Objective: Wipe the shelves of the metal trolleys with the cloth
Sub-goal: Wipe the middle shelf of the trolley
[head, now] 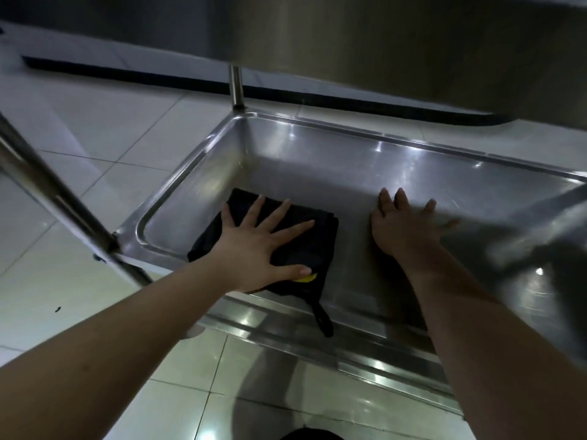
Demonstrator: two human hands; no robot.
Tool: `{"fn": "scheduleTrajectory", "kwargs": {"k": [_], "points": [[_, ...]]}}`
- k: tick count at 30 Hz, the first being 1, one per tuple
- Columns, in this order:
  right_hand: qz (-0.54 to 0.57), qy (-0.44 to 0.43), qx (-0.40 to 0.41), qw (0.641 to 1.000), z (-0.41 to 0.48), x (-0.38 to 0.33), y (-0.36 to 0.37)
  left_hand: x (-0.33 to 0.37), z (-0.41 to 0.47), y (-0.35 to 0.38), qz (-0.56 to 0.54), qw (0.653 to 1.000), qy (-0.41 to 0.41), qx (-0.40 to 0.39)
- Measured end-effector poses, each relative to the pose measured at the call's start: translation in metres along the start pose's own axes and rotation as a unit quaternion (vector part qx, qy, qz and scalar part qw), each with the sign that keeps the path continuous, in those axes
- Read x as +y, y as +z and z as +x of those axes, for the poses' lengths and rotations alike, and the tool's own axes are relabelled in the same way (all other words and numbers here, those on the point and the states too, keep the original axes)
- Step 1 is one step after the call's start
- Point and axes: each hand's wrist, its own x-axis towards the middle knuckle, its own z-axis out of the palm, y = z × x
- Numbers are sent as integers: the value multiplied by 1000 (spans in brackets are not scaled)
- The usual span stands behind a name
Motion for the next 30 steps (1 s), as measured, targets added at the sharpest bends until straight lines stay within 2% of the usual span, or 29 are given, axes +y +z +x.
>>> {"fn": "scheduleTrajectory", "kwargs": {"k": [3,5,11,16,20,23,30], "points": [[13,-125,55,991,-2,-49,3,-1,-3,2,-3,1000,2,15],[4,-173,67,983,4,-67,8,-2,-4,3,-10,1000,0,17],[-6,-183,70,981,10,-64,15,-19,-21,2,-13,1000,-7,-6],[-1,-182,48,982,9,-65,14,-71,-60,1,-31,997,-63,-17],[-3,-175,56,983,8,-65,17,-75,-65,4,-15,998,-64,-23],[-10,-173,66,983,7,-66,19,-85,-30,-4,-34,997,-68,-8],[-35,-170,61,983,5,-63,21,-101,116,-28,-14,997,-61,37]]}}
